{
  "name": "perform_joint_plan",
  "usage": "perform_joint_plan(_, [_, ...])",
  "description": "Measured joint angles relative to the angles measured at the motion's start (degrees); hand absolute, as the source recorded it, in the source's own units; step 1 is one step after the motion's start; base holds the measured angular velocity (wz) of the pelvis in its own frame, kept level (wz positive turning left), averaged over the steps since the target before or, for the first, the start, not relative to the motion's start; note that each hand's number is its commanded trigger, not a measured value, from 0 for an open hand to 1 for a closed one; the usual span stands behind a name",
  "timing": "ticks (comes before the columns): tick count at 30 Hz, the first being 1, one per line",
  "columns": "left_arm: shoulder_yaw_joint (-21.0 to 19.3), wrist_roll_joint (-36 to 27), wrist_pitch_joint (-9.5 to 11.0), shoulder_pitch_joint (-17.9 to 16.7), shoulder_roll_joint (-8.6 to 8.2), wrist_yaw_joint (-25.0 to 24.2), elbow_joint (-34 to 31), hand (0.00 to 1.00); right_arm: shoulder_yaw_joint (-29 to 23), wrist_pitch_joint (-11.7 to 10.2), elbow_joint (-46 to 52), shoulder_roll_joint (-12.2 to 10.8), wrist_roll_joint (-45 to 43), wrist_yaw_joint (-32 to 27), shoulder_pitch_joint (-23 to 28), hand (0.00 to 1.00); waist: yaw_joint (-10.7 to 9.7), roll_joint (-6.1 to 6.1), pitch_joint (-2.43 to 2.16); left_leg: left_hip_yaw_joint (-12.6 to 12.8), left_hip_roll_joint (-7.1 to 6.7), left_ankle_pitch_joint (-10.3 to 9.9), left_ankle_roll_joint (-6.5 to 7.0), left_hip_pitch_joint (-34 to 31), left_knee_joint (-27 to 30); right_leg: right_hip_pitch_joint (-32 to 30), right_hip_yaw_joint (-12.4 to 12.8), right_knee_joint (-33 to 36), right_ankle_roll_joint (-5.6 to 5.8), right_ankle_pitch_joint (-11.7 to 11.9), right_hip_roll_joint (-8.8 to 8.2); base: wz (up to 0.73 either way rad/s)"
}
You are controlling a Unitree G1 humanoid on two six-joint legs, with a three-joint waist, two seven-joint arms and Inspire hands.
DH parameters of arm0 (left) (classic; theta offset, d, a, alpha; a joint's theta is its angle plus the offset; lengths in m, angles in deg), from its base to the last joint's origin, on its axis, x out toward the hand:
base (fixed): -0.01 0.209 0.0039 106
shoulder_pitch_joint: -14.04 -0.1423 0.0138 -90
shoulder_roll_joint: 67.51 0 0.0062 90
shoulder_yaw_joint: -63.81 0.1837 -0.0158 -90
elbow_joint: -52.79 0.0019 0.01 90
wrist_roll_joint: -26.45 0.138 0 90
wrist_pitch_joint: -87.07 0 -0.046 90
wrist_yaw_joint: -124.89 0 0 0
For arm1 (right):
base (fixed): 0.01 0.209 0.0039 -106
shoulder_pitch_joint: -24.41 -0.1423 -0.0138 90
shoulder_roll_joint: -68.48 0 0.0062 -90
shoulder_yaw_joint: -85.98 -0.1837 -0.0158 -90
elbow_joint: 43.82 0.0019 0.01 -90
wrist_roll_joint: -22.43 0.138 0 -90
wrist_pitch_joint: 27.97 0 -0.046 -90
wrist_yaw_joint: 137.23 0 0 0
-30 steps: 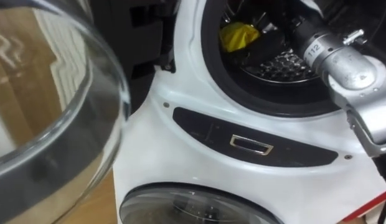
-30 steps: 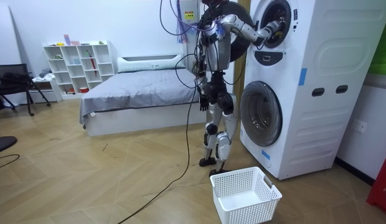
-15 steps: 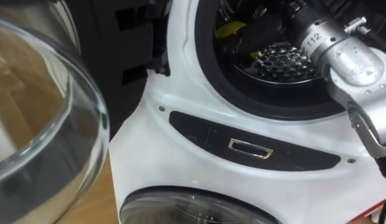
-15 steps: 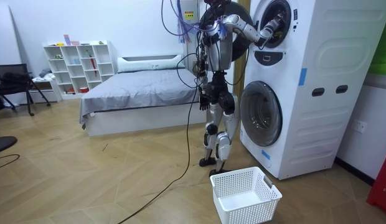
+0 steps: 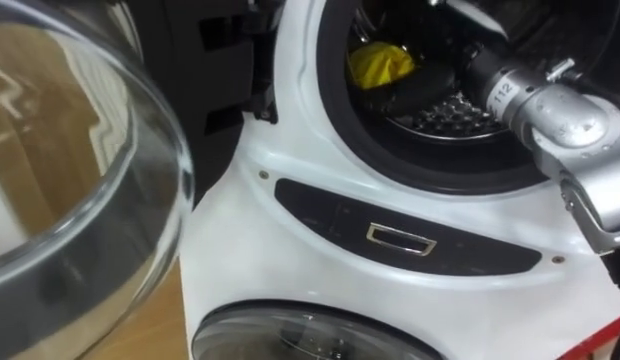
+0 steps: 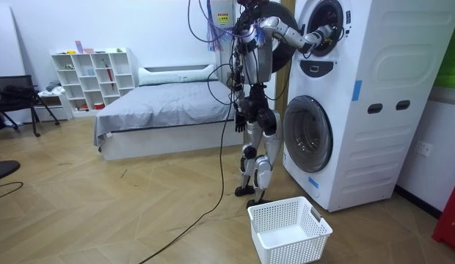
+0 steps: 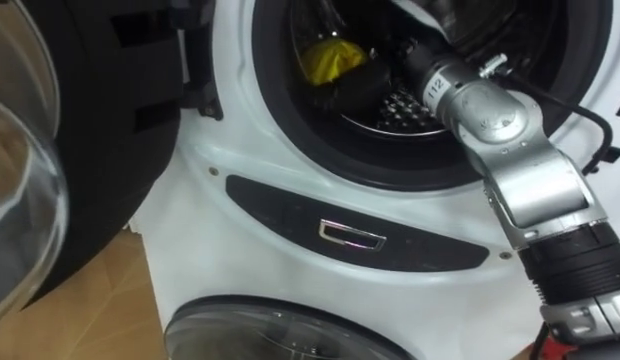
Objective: Pick clothes from washing machine
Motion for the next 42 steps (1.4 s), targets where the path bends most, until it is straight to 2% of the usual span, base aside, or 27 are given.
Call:
perform_joint_plan(3, [0.0, 0.1, -1.0, 0.3, 0.06, 0.0, 0.0, 0.0, 0.0, 0.0, -2.7, 0.0, -0.3, 1.8, 0.0, 0.0, 0.0, -0.41, 0.26, -0.2, -0.01, 0.0, -0.01, 0.6, 0.0, 0.7, -0.3, 0.0, 0.0, 0.0, 0.0, 0.02])
perform_joint_plan(6, [0.0, 0.1, -2.0, 0.4, 0.07, -0.7, 0.1, 0.0, -0.2, 0.4, -3.9, 0.0, -2.4, 3.0, -0.1, 0.0, 0.1, -0.74, 0.3, -0.5, -0.14, -0.1, -0.03, 0.8, 0.1, 1.0, -0.7, 0.0, 0.01, 0.0, -0.09, 0.04])
perform_joint_plan(7, [0.0, 0.1, -2.3, 0.4, 0.07, -1.1, 0.1, 0.0, -0.2, 0.4, -4.1, 0.0, -3.4, 3.5, -0.1, 1.0, 0.2, -0.74, 0.31, -0.5, -0.21, -0.1, 0.0, 0.9, 0.2, 1.2, -0.8, 0.0, 0.01, 0.0, -0.14, 0.04])
perform_joint_plan(14, [0.0, 0.1, -3.4, 0.2, -0.1, -2.2, 0.1, 0.0, -1.3, 0.5, -5.3, 0.0, -7.0, 4.2, -0.1, 1.0, 1.1, -0.61, 0.41, -1.2, -0.96, -0.2, 0.23, 0.8, 0.8, 1.9, -0.2, -0.9, -0.01, -0.1, -0.25, 0.02])
perform_joint_plan(26, [0.0, 0.2, -3.4, 0.1, 0.0, -3.5, 0.0, 0.0, -1.7, -1.0, -5.8, 0.6, -11.3, 4.1, -1.4, 1.0, 1.7, -0.33, 0.46, -1.1, -0.88, -0.2, 0.23, 0.8, 1.0, 1.8, -0.1, -0.8, -0.02, -0.1, -0.18, 0.0])
perform_joint_plan(31, [1.2, 0.0, -3.4, 0.2, 0.26, -3.2, 0.0, 0.0, -1.6, -1.0, -5.8, 1.2, -11.1, 3.4, -1.4, 1.0, 2.1, -0.05, 0.53, -0.5, -0.85, -0.2, 0.24, 0.9, 0.9, 1.8, 0.0, -0.8, -0.02, -0.1, -0.2, -0.04])
perform_joint_plan(33, [1.8, 0.0, -3.3, 0.5, 0.35, -2.7, 0.0, 0.0, -1.6, -0.3, -6.3, 1.5, -11.1, 2.0, -1.4, 1.0, 2.3, -0.05, 0.53, -0.5, -0.83, -0.2, 0.27, 0.8, 0.9, 1.8, 0.1, -0.8, -0.02, -0.1, -0.19, 0.0])
perform_joint_plan(36, [2.3, 0.0, -3.3, 0.6, 0.44, -2.1, 0.0, 0.0, -1.6, 0.0, -6.1, 1.9, -10.5, 0.7, -1.4, 1.0, 2.2, -0.12, 0.48, -0.4, -0.72, -0.3, 0.3, 0.9, 0.5, 1.6, 0.2, -0.9, -0.02, -0.1, -0.15, 0.0])
perform_joint_plan(39, [2.3, 0.0, -3.0, 0.7, 0.68, -1.6, 0.0, 0.0, -1.6, -0.1, -6.0, 1.9, -9.8, 0.2, -1.4, 1.0, 2.2, -0.55, 0.17, -0.3, -0.56, -0.2, 0.32, 0.8, 0.1, 1.0, 0.5, -0.9, -0.02, -0.1, -0.15, -0.02])
perform_joint_plan(42, [2.3, 0.0, -1.9, 0.8, 0.58, -1.3, 0.0, 0.0, -1.6, -0.1, -5.9, 1.9, -8.8, -0.1, -1.4, 1.0, 2.0, -0.7, 0.06, 0.0, -0.48, -0.2, 0.34, 0.9, -0.2, 0.7, 1.4, -0.9, -0.02, -0.1, -0.05, 0.0])
